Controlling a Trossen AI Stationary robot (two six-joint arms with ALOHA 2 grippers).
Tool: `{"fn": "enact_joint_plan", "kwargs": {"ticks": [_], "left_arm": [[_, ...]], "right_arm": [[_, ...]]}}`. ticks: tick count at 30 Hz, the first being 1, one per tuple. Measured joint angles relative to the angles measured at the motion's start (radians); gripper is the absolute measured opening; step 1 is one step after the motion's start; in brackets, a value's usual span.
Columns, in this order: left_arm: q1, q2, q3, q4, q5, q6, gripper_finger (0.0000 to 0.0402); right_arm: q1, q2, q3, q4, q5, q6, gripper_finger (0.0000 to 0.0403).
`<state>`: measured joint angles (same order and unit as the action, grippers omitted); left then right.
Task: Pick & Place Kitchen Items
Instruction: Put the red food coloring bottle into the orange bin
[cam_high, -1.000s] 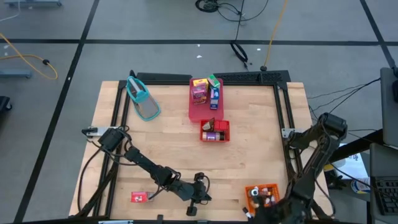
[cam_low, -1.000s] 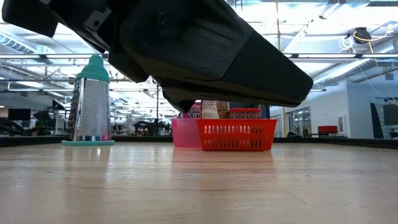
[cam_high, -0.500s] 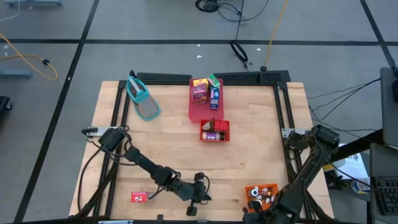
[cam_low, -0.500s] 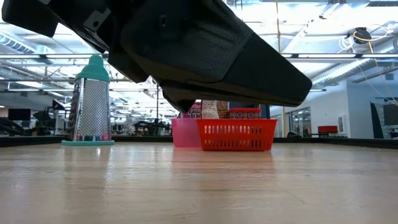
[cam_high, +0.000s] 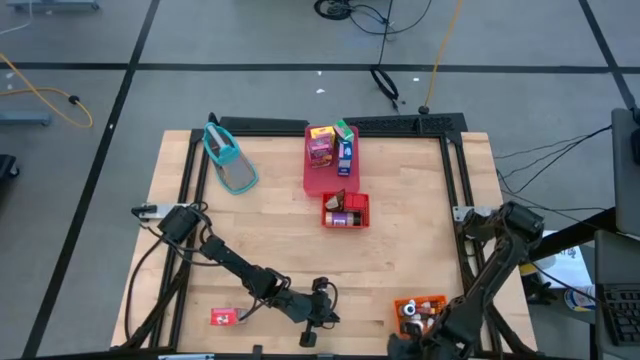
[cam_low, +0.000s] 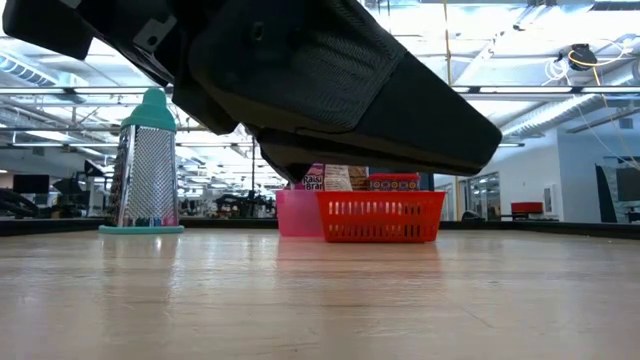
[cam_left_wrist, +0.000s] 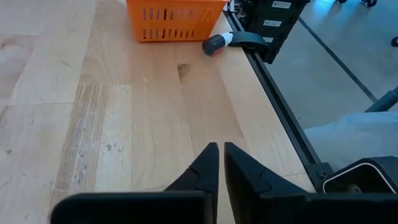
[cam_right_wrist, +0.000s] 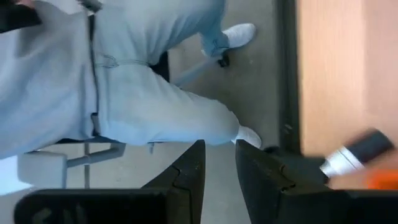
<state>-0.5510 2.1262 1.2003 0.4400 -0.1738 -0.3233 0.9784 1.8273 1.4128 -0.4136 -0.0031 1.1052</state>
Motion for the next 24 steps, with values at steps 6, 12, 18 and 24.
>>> {"fn": "enact_joint_plan", "kwargs": {"ticks": [6, 12, 18, 24], "left_arm": [[0.0, 0.0, 0.0, -0.002, 0.0, 0.0, 0.0005], [0.0, 0.0, 0.0, -0.003, 0.0, -0.003, 0.0011], [0.0, 0.0, 0.0, -0.003, 0.0, -0.005, 0.0031], [0.0, 0.0, 0.0, -0.003, 0.0, -0.006, 0.0028]], "right_arm": [[-0.042, 0.032, 0.0, 0.018, -0.029, -0.089, 0.008], [-0.096, 0.085, 0.0, 0.04, -0.142, -0.164, 0.0079], [-0.131, 0.091, -0.001, -0.041, -0.166, -0.201, 0.0079], [-0.146, 0.091, -0.001, -0.091, -0.176, -0.21, 0.0079]]}}
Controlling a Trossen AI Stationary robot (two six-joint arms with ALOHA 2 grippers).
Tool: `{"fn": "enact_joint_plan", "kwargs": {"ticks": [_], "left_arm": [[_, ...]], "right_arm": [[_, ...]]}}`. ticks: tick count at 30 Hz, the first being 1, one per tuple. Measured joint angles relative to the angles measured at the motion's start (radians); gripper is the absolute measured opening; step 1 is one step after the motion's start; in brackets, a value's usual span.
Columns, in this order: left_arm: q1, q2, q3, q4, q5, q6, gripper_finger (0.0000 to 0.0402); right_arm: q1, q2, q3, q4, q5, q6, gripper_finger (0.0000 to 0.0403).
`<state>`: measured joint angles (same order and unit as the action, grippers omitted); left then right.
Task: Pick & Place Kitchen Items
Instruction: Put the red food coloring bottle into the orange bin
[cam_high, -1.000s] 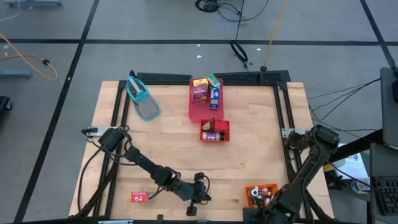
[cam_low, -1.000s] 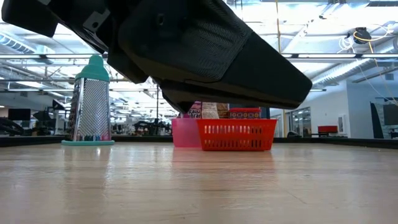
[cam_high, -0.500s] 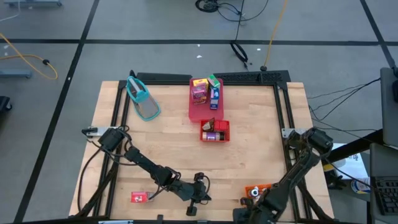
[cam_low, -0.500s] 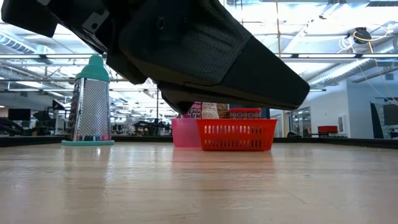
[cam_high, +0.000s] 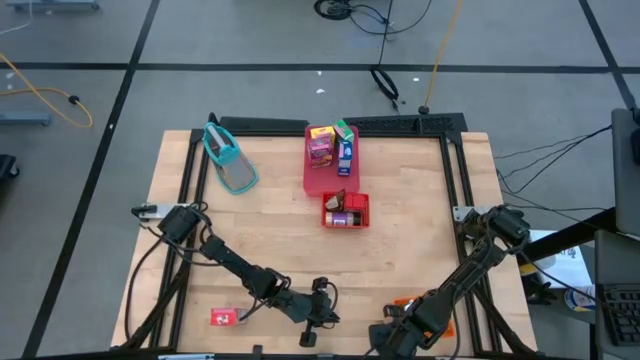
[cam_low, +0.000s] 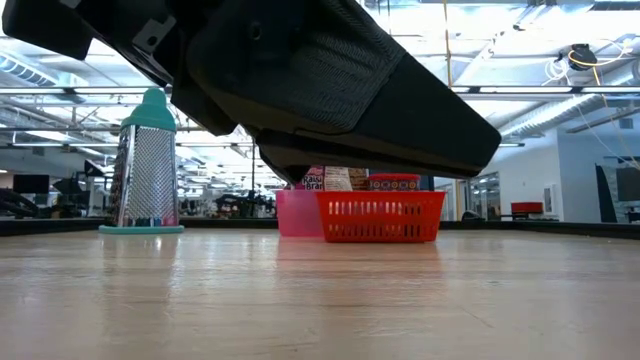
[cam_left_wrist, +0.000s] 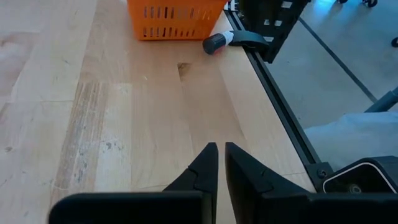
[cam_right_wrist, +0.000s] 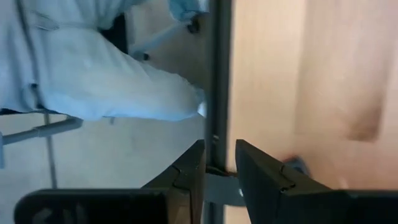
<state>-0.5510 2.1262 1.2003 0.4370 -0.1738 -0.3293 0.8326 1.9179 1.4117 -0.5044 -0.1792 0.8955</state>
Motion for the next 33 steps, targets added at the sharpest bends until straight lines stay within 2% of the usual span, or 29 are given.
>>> {"fn": "enact_joint_plan", "kwargs": {"ticks": [15, 26, 33], "left_arm": [[0.0, 0.0, 0.0, 0.0, 0.0, -0.002, 0.0002], [0.0, 0.0, 0.0, 0.0, 0.0, -0.014, 0.0026], [0.0, 0.0, 0.0, 0.0, 0.0, -0.014, 0.002]], "right_arm": [[-0.008, 0.0, -0.041, -0.061, 0.049, 0.031, 0.0079], [0.008, 0.0, -0.047, -0.119, 0.044, 0.081, 0.0079], [0.014, 0.0, -0.047, -0.129, 0.02, 0.114, 0.0079]]}}
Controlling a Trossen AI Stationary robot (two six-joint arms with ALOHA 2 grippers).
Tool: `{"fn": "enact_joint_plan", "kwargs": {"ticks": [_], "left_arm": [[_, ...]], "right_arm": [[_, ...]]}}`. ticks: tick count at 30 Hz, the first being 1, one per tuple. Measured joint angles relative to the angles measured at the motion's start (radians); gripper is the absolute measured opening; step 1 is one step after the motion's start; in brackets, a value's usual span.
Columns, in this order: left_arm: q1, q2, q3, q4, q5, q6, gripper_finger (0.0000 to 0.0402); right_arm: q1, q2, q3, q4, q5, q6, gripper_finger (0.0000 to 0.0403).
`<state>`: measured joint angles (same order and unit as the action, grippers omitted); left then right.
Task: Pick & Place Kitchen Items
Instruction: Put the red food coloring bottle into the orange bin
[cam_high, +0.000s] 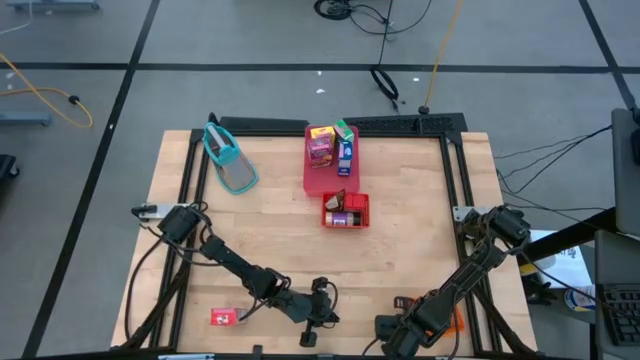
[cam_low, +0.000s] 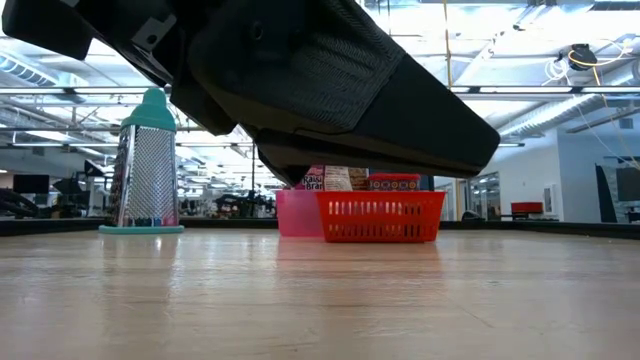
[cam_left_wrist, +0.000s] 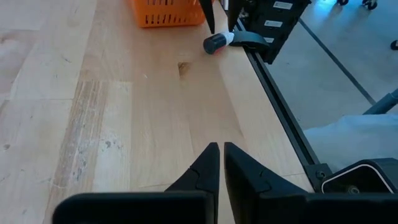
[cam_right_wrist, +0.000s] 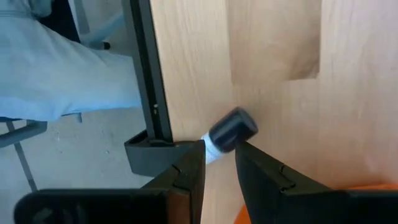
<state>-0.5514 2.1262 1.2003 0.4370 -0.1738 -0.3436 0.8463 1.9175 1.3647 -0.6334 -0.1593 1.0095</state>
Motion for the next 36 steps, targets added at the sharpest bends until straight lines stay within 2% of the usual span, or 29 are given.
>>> {"fn": "enact_joint_plan", "kwargs": {"ticks": [10, 22, 31, 36], "left_arm": [[0.0, 0.0, 0.0, 0.0, 0.0, -0.002, 0.0001], [0.0, 0.0, 0.0, 0.0, 0.0, -0.002, 0.0028], [0.0, 0.0, 0.0, 0.0, 0.0, -0.001, 0.0006], [0.0, 0.0, 0.0, 0.0, 0.0, -0.001, 0.0005]], "right_arm": [[0.0, 0.0, 0.0, 0.0, 0.001, 0.046, 0.009], [0.017, 0.0, 0.0, 0.018, 0.034, 0.053, 0.0101], [0.019, -0.007, -0.061, 0.094, 0.05, 0.09, 0.0134], [0.019, -0.006, -0.063, 0.114, 0.051, 0.082, 0.0138]]}}
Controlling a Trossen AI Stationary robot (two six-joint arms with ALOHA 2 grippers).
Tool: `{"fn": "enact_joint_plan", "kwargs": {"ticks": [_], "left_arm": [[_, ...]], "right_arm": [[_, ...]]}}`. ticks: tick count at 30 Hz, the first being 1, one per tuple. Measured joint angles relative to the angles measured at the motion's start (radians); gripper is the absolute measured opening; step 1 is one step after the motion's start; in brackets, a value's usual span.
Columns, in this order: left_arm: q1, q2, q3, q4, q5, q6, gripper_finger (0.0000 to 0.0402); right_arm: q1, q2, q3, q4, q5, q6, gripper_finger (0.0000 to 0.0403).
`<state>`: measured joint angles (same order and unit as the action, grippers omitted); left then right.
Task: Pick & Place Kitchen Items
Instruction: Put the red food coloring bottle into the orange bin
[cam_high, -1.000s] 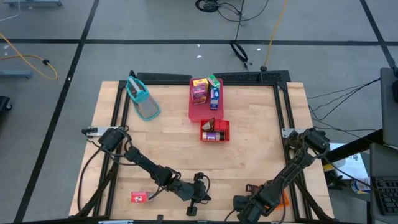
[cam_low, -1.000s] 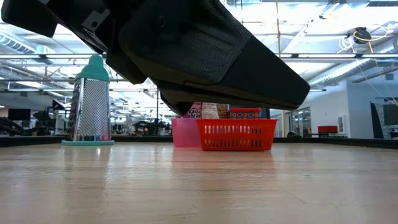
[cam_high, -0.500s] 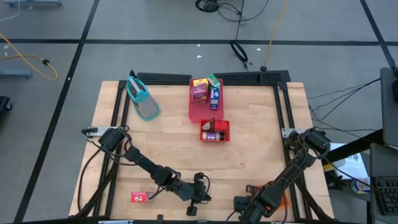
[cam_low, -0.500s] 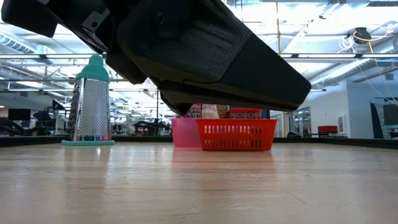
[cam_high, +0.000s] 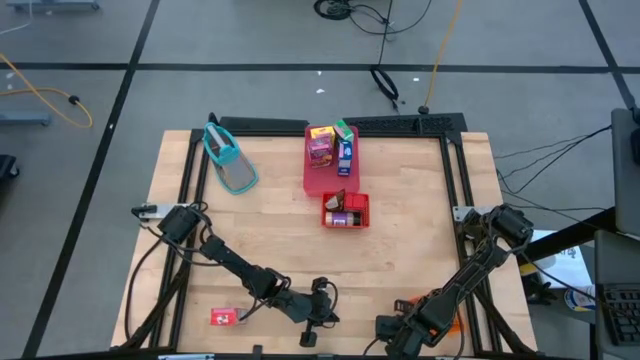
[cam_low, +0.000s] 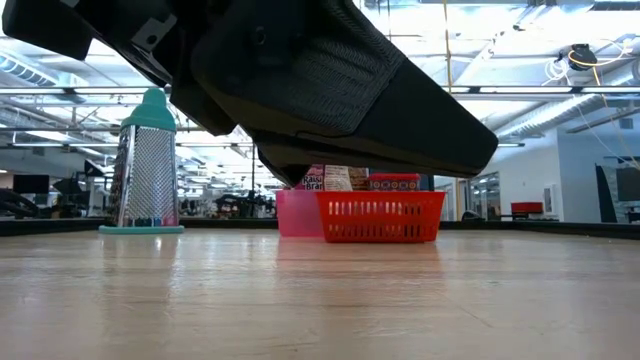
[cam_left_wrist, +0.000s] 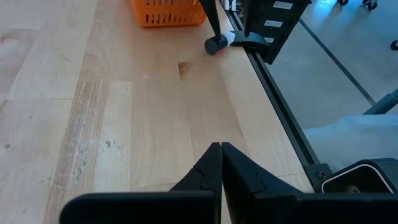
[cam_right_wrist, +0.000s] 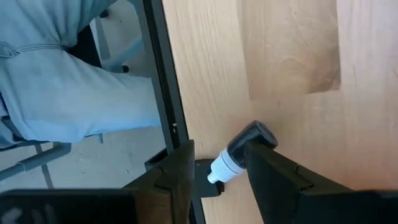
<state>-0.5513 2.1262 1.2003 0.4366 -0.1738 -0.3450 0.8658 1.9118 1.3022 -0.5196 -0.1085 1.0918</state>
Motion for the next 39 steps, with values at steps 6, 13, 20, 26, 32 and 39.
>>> {"fn": "enact_joint_plan", "kwargs": {"ticks": [6, 13, 20, 26, 32, 39], "left_arm": [[0.0, 0.0, 0.0, 0.0, 0.0, 0.0, 0.0025], [0.0, 0.0, 0.0, 0.0, 0.0, 0.0, 0.0018], [0.0, 0.001, 0.0, -0.014, 0.0, 0.0, 0.0002], [0.0, 0.001, 0.0, -0.016, 0.0, -0.002, 0.0021], [0.0, 0.001, 0.0, -0.016, 0.0, -0.005, 0.0026], [-0.001, 0.001, 0.0, -0.015, 0.0, -0.004, 0.0005]], "right_arm": [[-0.001, 0.002, -0.001, 0.01, -0.009, -0.035, 0.0129], [-0.02, -0.016, -0.007, -0.033, -0.024, -0.056, 0.0116], [-0.028, -0.019, -0.006, -0.032, -0.027, -0.067, 0.01], [-0.037, -0.019, -0.005, -0.026, -0.028, -0.068, 0.0091], [-0.061, -0.019, -0.005, -0.012, -0.041, -0.163, 0.009], [-0.076, -0.025, -0.004, 0.069, -0.092, -0.258, 0.009]]}}
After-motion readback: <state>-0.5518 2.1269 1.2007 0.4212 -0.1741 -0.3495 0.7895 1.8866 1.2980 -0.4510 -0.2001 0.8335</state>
